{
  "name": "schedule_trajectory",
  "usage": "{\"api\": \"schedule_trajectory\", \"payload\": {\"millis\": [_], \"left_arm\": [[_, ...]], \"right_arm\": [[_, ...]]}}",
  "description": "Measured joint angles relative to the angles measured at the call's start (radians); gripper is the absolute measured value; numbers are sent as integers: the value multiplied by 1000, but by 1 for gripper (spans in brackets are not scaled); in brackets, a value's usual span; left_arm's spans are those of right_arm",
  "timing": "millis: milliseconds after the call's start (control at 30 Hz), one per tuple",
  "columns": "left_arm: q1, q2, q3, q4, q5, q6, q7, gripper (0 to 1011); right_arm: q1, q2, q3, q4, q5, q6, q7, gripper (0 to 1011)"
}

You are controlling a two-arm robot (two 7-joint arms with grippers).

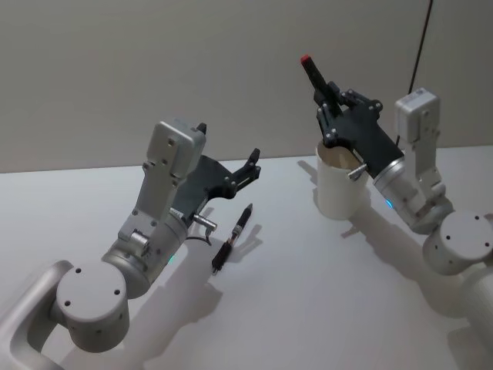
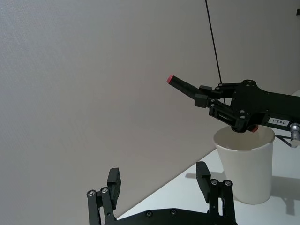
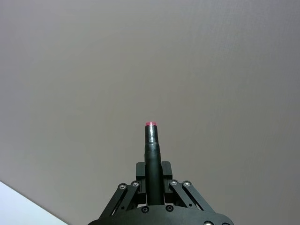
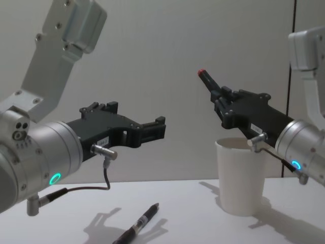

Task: Place the pen into the pen holder.

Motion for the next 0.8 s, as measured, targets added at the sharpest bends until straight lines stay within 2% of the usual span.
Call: {"api": "schedule_trajectory", "payload": {"millis": [467, 567, 667, 767, 800], "left_arm": [[0, 0, 0, 0, 0, 0, 0, 1001], [0, 0, 0, 0, 0, 0, 0, 1001], [0, 0, 0, 0, 0, 0, 0, 1001], [0, 0, 0, 0, 0, 0, 0, 1001], [0, 0, 0, 0, 0, 0, 0, 1001]], "right_arm": [[-22, 4, -4, -3, 0, -10, 0, 189], [-25, 5, -4, -6, -1, -11, 0, 226], [-28, 6, -5, -8, -1, -11, -2, 352], [-30, 6, -5, -9, -1, -11, -3, 407], [-31, 7, -5, -10, -1, -12, -3, 462]]}}
